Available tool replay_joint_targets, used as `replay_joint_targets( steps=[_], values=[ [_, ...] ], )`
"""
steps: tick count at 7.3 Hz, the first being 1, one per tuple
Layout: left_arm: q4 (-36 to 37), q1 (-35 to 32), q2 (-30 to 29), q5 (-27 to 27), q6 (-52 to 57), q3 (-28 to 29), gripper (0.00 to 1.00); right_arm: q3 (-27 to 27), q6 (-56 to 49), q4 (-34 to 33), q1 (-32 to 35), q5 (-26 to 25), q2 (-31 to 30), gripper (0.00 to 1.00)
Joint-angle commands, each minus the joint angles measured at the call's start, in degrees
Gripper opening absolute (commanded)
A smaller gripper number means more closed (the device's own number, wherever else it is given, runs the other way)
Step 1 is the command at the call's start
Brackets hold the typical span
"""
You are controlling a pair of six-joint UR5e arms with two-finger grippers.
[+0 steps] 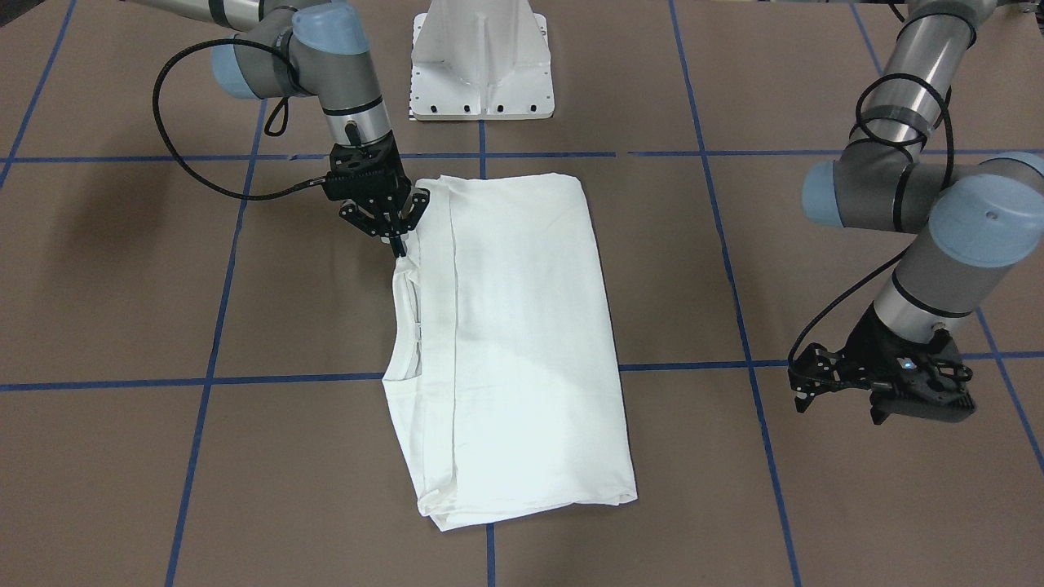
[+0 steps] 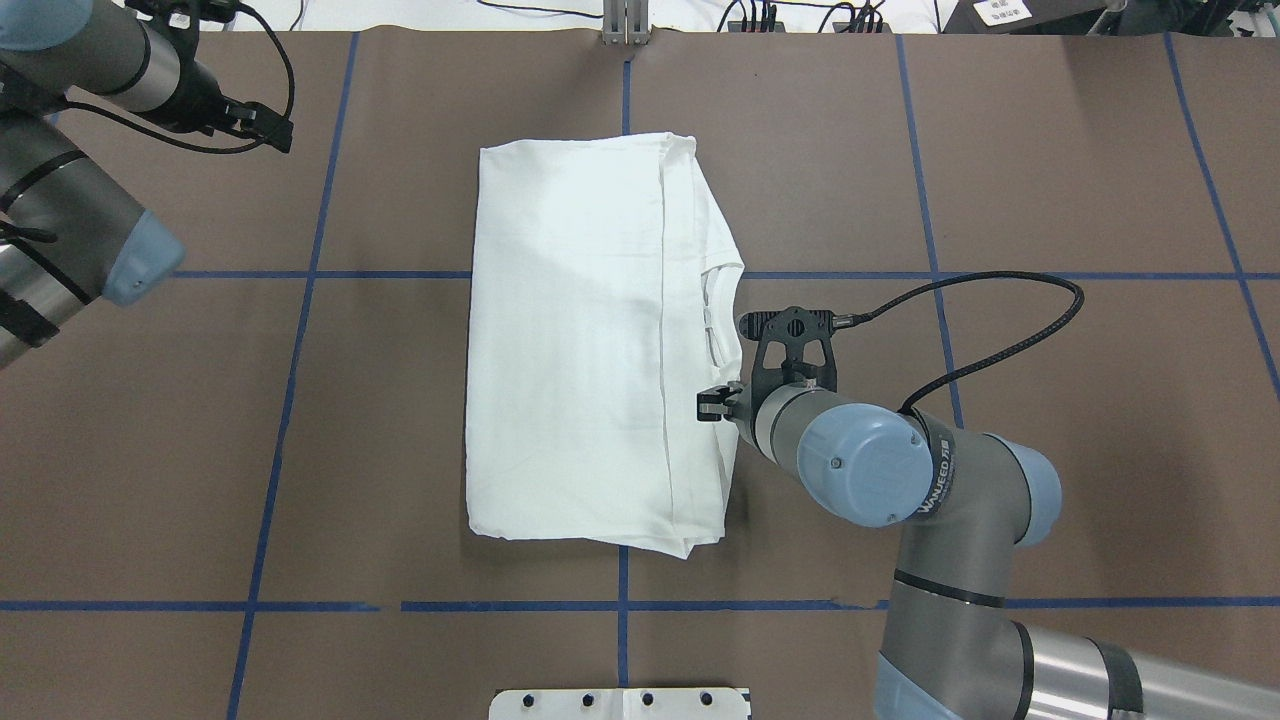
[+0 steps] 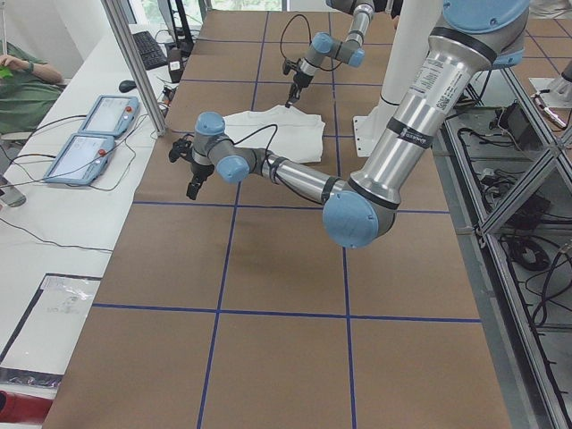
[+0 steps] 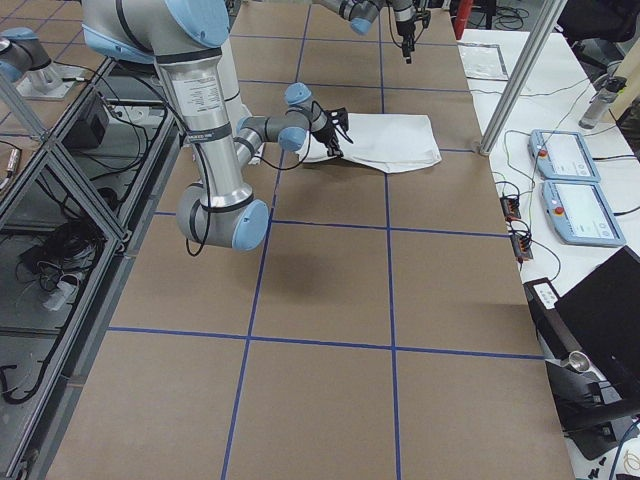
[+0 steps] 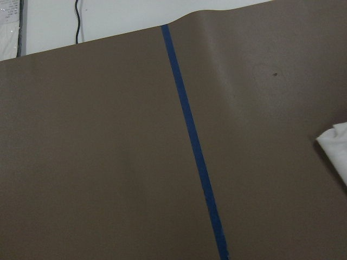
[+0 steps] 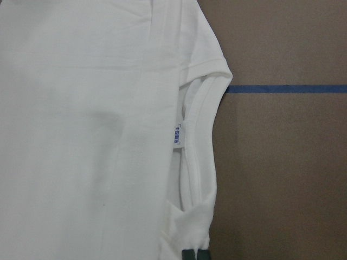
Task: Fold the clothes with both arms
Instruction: 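Pull the folded shirt with the right gripper toward the table center, straightening it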
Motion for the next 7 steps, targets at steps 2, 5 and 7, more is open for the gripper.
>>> replay_joint_targets(
  steps=[2, 5, 7],
  values=[
    [-0.03, 0.12, 0.00, -0.09, 0.00, 0.00, 1.00, 0.43, 3.01, -0.92, -2.37, -2.62, -0.68, 0.66],
    [0.06, 0.12, 0.00, -2.11, 0.00, -0.97, 1.00, 0.17, 1.96, -16.59, 3.48, 6.11, 8.15, 1.00],
    [0.06, 0.12, 0.09, -3.68, 0.09, -1.06, 1.00, -11.36, -0.50, -19.12, 6.85, 8.63, 18.60, 1.00]
  ],
)
